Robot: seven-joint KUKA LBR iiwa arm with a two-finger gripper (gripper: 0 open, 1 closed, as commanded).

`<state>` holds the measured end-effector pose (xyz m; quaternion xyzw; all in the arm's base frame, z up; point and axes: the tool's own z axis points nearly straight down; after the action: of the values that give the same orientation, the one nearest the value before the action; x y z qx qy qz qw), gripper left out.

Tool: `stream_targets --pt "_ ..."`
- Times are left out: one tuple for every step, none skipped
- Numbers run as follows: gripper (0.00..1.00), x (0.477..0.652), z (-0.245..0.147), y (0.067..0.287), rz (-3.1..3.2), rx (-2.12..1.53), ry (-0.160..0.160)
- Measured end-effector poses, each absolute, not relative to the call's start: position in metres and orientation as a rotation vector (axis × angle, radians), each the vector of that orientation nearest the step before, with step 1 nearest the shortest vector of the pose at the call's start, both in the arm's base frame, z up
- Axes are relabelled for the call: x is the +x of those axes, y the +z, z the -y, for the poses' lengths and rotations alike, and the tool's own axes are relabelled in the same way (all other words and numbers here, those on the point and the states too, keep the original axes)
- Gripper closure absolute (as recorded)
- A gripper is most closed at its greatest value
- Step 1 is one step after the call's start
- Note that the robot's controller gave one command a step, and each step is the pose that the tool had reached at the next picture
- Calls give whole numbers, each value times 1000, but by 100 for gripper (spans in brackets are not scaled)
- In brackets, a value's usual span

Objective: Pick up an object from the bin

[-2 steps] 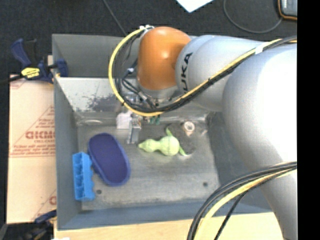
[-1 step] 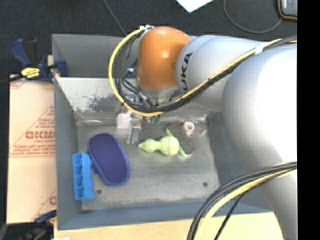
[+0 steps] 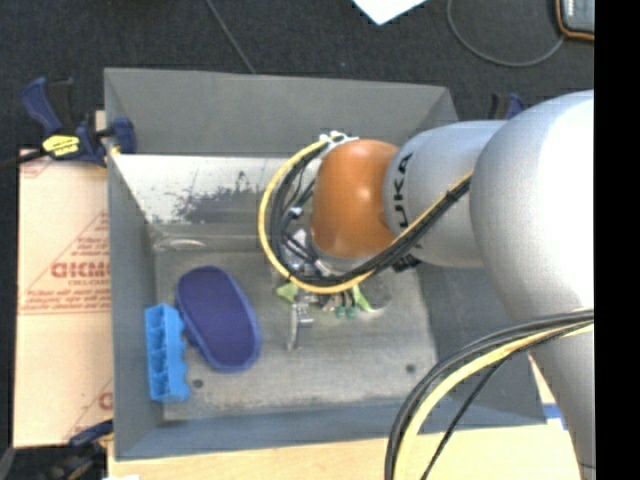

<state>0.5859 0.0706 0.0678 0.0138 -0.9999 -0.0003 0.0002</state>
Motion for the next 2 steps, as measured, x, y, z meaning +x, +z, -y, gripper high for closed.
stream_targets --pt "0 610 -91 167 3150 -149 -9" --pt "0 577 -61 226 3132 214 -1"
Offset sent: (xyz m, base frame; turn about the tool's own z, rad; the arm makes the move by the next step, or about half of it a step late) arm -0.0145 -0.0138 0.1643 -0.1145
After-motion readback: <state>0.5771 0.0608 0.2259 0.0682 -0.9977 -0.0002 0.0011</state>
